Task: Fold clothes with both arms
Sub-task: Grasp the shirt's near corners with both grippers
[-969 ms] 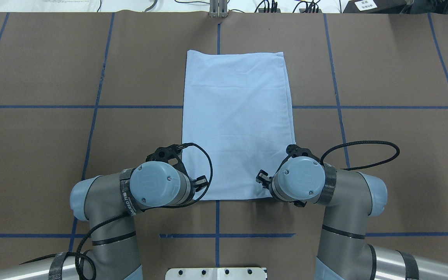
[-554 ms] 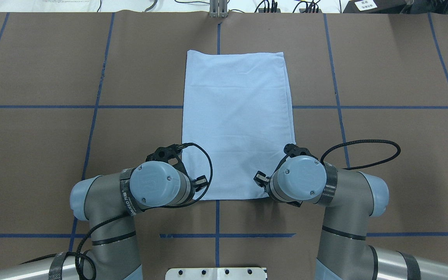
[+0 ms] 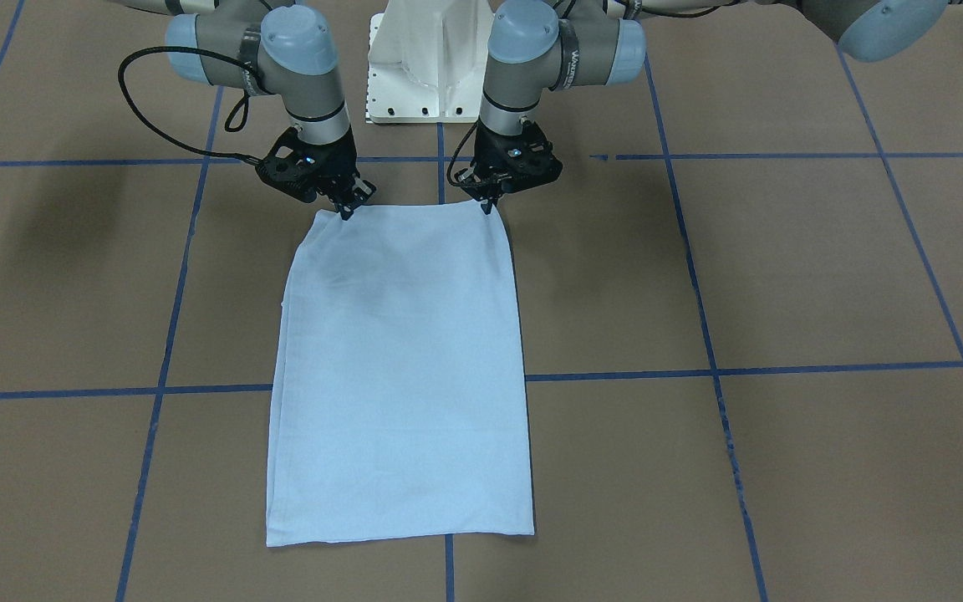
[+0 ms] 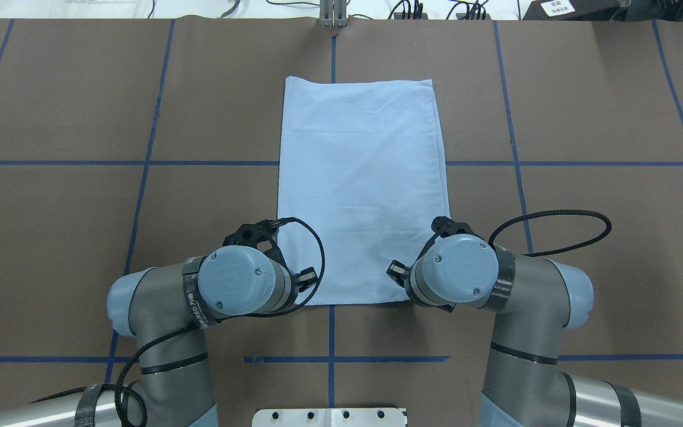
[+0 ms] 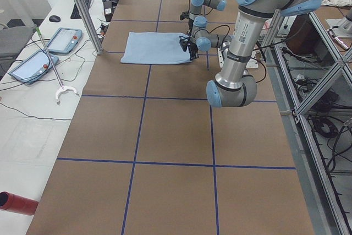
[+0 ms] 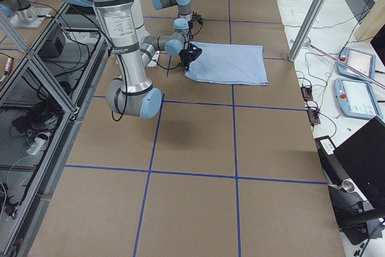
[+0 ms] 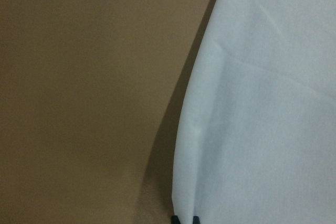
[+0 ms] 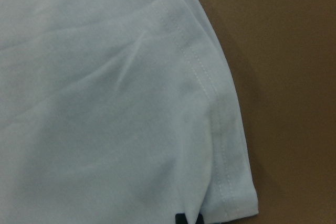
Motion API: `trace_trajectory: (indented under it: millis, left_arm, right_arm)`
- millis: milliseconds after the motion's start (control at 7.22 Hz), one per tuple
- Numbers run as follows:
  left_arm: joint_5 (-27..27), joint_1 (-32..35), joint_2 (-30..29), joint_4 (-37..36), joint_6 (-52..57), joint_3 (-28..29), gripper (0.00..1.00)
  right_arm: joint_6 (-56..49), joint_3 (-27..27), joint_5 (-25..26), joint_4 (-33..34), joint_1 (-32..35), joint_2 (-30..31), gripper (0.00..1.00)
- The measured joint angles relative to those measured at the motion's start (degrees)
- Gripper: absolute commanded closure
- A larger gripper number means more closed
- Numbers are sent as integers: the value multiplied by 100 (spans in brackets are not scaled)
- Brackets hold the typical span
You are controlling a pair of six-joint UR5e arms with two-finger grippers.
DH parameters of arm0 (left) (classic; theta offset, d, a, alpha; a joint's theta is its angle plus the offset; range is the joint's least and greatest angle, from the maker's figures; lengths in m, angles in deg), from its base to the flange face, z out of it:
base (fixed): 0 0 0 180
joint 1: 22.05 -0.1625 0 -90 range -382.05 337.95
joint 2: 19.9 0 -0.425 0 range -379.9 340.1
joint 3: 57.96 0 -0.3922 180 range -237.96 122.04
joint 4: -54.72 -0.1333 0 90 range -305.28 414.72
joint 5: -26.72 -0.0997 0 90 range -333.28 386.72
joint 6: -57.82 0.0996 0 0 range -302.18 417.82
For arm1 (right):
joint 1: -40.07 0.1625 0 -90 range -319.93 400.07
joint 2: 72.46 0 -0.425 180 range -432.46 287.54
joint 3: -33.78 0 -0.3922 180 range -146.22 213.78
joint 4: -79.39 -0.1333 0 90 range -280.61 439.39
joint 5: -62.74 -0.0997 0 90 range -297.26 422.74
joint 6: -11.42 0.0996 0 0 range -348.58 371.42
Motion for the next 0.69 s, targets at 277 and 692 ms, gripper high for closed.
trace_trajectory:
  millis: [277,692]
  left_arm:
    - [-3,0,-2,17,1,0,100]
    - [-3,0,-5,15,-5,-5,100]
  right_arm:
    - [6,-5,5,0,38,-6,0]
    - [15,-37,8,0,66,-9,0]
